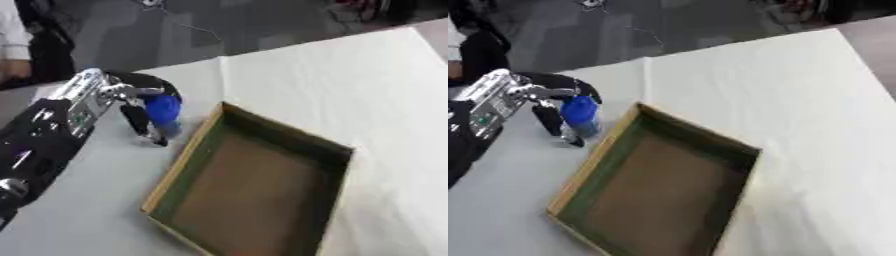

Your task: Pick up objects on the table and place them in the box.

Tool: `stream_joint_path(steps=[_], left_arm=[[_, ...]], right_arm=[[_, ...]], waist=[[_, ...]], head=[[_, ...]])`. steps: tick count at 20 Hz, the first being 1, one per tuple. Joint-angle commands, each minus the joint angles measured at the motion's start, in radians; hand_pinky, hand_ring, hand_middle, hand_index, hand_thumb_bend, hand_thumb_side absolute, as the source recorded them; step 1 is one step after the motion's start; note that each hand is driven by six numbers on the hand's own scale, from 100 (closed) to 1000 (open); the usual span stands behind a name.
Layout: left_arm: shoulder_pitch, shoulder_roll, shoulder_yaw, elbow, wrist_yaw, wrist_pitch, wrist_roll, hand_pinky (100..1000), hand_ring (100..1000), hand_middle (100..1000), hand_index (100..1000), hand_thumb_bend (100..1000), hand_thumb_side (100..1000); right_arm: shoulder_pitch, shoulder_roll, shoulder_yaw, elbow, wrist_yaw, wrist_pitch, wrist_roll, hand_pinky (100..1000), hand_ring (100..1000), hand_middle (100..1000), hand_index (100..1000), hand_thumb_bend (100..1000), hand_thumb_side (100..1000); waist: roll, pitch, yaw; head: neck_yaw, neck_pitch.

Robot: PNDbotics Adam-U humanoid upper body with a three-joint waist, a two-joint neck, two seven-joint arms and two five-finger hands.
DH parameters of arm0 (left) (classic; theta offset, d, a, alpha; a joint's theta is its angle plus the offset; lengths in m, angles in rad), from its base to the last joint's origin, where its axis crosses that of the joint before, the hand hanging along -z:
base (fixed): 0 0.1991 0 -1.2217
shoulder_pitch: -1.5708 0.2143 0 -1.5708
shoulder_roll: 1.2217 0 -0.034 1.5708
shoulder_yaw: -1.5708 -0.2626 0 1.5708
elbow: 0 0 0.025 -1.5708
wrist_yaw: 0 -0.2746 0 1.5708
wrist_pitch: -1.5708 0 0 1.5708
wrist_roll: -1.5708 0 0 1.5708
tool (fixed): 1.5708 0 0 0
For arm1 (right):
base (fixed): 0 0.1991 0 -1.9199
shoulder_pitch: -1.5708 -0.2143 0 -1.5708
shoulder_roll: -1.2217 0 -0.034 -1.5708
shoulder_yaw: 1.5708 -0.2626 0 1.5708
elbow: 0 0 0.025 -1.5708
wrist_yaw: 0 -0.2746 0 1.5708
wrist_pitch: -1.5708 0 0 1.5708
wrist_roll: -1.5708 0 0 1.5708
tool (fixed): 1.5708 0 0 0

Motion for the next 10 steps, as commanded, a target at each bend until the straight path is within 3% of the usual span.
stream_joint_path(steps=[1, 4, 6, 8, 10], left_arm=[[0.007, 0.019, -0.001, 0.008, -0.007, 0.004, 0.032, 462, 622, 810, 794, 418, 380], [0.011, 0.016, 0.0, 0.01, 0.003, 0.006, 0.077, 283, 486, 676, 718, 264, 471], [0.013, 0.014, 0.0, 0.011, 0.01, 0.007, 0.107, 171, 391, 575, 688, 100, 581], [0.015, 0.012, -0.001, 0.013, 0.017, 0.009, 0.141, 100, 310, 496, 655, 100, 669], [0.018, 0.01, -0.003, 0.016, 0.026, 0.01, 0.17, 100, 228, 418, 609, 100, 675]], right_arm=[[-0.013, -0.011, -0.001, -0.015, 0.005, -0.231, 0.229, 100, 427, 438, 371, 100, 841], [-0.014, -0.011, -0.001, -0.015, 0.005, -0.231, 0.229, 100, 427, 438, 371, 100, 841], [-0.015, -0.011, -0.001, -0.015, 0.006, -0.231, 0.229, 100, 427, 439, 371, 100, 841], [-0.015, -0.011, -0.001, -0.015, 0.006, -0.231, 0.229, 100, 427, 439, 370, 100, 841], [-0.016, -0.011, -0.001, -0.015, 0.006, -0.231, 0.229, 100, 428, 439, 370, 100, 841]], waist=[[-0.01, -0.009, 0.0], [-0.01, -0.009, 0.0], [-0.01, -0.009, 0.0], [-0.01, -0.009, 0.0], [-0.01, -0.008, 0.0]], head=[[0.009, -0.015], [0.009, -0.017], [0.009, -0.017], [0.009, -0.017], [0.009, -0.017]])
